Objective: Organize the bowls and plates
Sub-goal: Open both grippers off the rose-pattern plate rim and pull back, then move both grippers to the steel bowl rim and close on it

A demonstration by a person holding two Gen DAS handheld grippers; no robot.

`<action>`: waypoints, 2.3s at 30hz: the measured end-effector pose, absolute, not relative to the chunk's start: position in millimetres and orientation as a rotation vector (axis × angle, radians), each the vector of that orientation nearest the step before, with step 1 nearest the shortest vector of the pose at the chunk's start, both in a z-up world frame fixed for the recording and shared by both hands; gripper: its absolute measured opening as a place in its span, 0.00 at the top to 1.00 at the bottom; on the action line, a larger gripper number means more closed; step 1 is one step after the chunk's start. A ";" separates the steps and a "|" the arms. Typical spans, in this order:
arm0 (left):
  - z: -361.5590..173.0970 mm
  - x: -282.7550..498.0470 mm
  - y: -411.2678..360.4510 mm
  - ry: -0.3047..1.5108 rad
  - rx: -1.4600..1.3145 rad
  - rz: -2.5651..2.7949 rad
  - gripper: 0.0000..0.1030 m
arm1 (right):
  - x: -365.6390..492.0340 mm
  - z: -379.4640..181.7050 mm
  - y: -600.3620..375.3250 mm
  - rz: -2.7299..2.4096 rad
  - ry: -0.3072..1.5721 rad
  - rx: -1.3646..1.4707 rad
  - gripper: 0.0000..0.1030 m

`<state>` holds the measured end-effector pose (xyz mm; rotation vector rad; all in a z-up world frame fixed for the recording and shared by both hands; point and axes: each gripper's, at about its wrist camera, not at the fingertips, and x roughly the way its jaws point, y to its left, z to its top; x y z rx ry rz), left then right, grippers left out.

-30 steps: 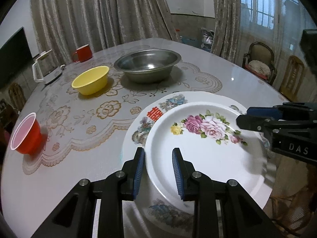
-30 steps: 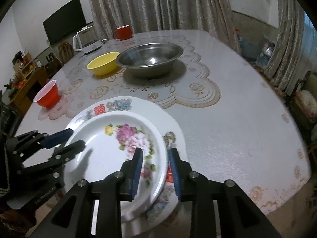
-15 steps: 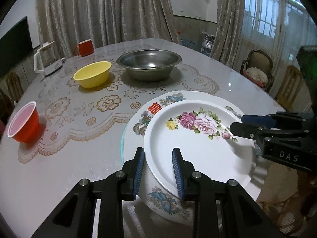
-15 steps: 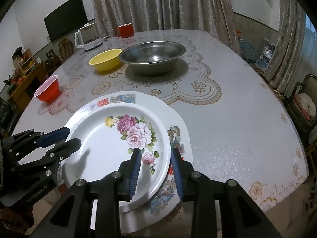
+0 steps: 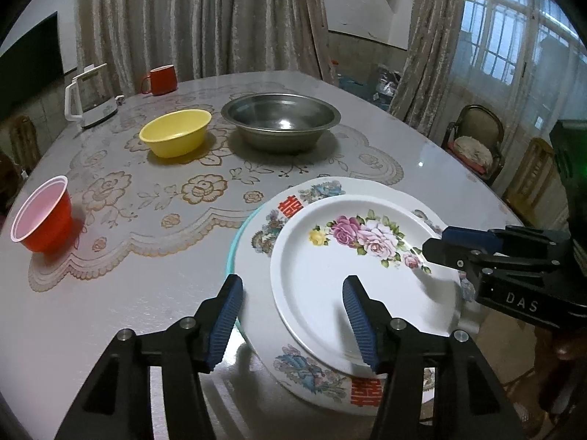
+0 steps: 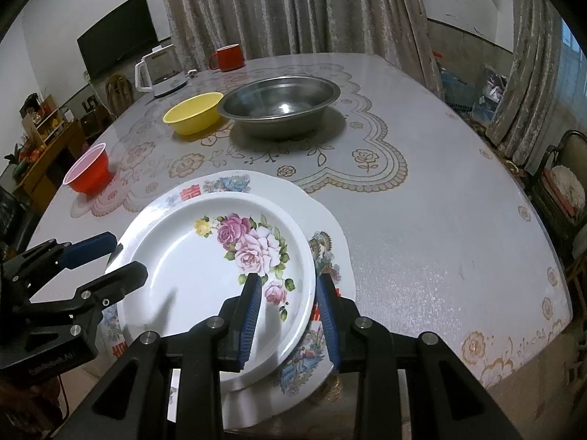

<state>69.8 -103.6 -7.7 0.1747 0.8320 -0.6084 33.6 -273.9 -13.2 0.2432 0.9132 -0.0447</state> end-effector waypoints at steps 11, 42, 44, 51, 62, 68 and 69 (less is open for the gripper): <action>-2.6 74.2 -102.7 0.825 0.182 -0.572 0.31 | 33.9 -13.6 -277.8 -0.041 0.921 0.269 0.69; 6.8 137.3 -105.5 0.862 0.118 -0.532 0.21 | 83.5 1.5 -301.5 -0.017 0.886 0.250 0.64; 8.1 149.5 -106.9 0.862 0.105 -0.528 0.19 | 93.4 4.5 -308.4 -0.022 0.875 0.245 0.63; 6.2 202.4 -118.6 0.906 0.040 -0.512 0.15 | 144.4 5.6 -348.2 -0.042 0.890 0.306 0.47; -5.2 274.9 -141.2 0.969 -0.092 -0.505 0.15 | 236.7 -23.1 -410.9 -0.019 0.929 0.545 0.38; -9.9 299.3 -155.4 0.978 -0.136 -0.513 0.14 | 266.5 -43.5 -409.8 0.007 0.969 0.580 0.37; -11.2 301.8 -157.8 0.982 -0.130 -0.513 0.14 | 269.9 -46.0 -408.4 0.012 0.979 0.575 0.37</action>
